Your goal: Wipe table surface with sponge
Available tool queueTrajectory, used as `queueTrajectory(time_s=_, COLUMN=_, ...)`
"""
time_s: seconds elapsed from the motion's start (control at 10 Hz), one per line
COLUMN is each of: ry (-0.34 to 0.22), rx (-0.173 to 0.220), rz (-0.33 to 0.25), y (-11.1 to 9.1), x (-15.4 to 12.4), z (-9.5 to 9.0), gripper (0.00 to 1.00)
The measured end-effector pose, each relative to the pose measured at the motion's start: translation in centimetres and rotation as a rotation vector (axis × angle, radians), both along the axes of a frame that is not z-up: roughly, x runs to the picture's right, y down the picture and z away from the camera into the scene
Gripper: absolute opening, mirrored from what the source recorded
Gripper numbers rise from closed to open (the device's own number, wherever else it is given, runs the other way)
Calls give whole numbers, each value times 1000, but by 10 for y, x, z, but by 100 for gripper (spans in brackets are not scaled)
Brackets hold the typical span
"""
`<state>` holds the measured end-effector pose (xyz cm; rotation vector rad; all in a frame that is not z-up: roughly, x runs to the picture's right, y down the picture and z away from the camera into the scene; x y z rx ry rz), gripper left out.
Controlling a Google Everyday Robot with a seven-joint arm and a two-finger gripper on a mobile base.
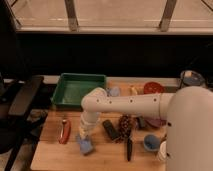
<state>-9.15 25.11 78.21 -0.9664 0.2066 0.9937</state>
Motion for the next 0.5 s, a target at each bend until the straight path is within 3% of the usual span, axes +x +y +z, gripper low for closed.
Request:
queueTrajectory(time_s=0.2, ry=41, rx=5, rz=-5, y=-6, x=36, z=7, gripper=0)
queueTrajectory(time_s=0.5, ry=50, rx=21, rz=-19, y=-18, x=47, z=14, gripper=1)
